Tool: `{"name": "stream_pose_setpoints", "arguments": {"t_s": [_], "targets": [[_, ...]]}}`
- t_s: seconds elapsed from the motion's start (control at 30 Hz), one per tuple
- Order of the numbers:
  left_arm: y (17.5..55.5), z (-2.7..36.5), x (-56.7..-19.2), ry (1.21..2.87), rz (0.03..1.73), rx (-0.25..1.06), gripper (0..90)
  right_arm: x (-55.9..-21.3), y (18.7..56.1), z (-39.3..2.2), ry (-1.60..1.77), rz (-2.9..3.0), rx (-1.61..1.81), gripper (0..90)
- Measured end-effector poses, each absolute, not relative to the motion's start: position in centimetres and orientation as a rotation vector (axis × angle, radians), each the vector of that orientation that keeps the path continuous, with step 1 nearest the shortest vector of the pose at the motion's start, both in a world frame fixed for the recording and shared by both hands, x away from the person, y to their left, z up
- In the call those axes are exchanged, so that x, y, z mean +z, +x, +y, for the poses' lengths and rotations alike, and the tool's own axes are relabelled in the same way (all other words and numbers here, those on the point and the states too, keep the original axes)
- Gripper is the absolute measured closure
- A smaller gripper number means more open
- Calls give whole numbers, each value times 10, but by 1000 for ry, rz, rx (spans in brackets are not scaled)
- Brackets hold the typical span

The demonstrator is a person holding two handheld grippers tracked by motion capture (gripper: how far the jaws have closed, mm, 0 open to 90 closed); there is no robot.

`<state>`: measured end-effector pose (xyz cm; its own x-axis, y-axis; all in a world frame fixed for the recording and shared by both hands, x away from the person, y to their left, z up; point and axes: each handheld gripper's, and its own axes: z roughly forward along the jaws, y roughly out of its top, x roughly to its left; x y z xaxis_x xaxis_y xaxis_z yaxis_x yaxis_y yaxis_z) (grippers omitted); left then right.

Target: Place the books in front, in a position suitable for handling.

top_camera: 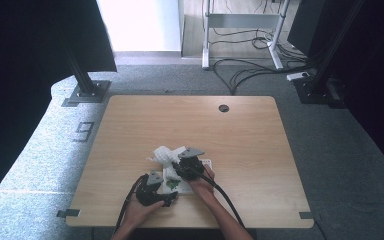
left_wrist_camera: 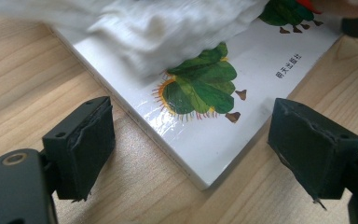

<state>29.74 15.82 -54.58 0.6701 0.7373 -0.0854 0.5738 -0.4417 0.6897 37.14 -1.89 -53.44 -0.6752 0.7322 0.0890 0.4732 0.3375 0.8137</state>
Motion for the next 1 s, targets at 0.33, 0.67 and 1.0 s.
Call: {"name": "stream_pose_setpoints", "arguments": {"t_s": [0.33, 0.67, 1.0], "targets": [[297, 158, -546, 2175, 1005, 296, 148, -537, 370, -72, 1179, 2261, 1190, 721], [297, 158, -546, 2175, 1006, 299, 148, -540, 368, -108, 1250, 2208, 1151, 730], [297, 157, -546, 2180, 1004, 307, 148, -538, 366, -129, 1291, 2164, 1140, 734]]}}
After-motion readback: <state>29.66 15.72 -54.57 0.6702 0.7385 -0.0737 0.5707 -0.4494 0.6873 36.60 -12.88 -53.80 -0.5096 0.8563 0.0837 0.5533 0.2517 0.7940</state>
